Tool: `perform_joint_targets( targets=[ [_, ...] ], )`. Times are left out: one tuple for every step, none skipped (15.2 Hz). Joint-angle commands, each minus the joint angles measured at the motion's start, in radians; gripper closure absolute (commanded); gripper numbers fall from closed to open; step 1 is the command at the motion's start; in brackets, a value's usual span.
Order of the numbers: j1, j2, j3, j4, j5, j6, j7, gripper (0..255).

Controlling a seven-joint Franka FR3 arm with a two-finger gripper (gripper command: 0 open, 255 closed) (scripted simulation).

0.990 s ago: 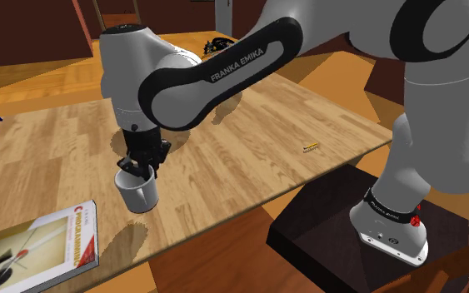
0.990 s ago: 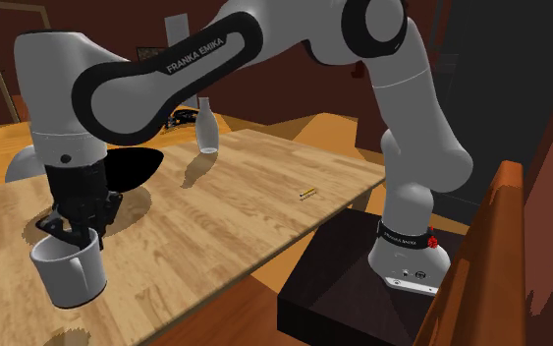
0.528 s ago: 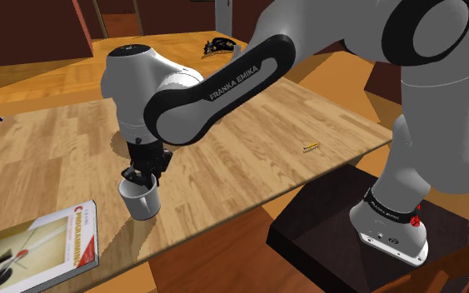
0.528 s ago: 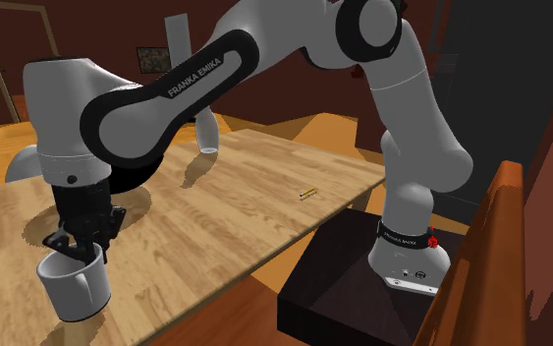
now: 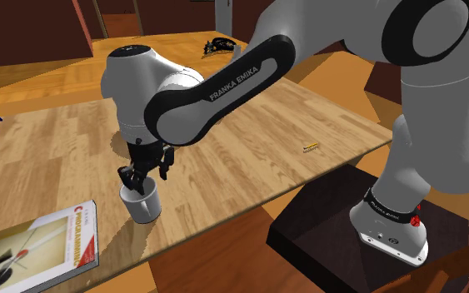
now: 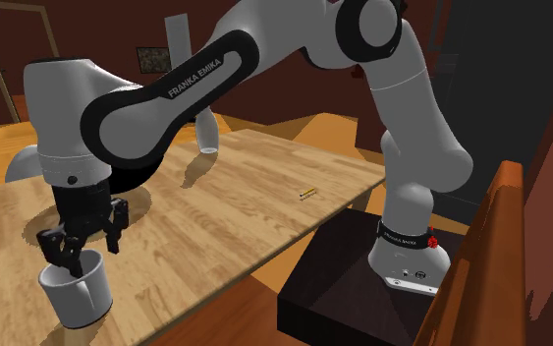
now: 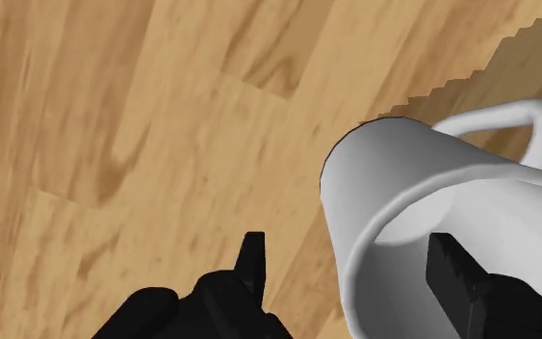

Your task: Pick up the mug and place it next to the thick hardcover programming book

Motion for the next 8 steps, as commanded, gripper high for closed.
perform_joint_targets(
  targets=[
    [0.000, 0.000, 0.000, 0.000, 0.000, 0.000, 0.000, 0],
    [0.000, 0.000, 0.000, 0.000, 0.000, 0.000, 0.000, 0],
    [0.000, 0.000, 0.000, 0.000, 0.000, 0.000, 0.000, 0],
    [0.000, 0.000, 0.000, 0.000, 0.000, 0.000, 0.000, 0],
    [-0.002, -0.018, 0.003, 0.007, 0.006, -0.025, -0.003, 0],
    [-0.005, -0.035, 0.006, 0.016, 0.011, -0.050, -0.007, 0],
    [-0.006, -0.051, 0.008, 0.027, 0.016, -0.076, -0.010, 0],
    [-0.008, -0.062, 0.010, 0.036, 0.020, -0.097, -0.012, 0]
  ],
)
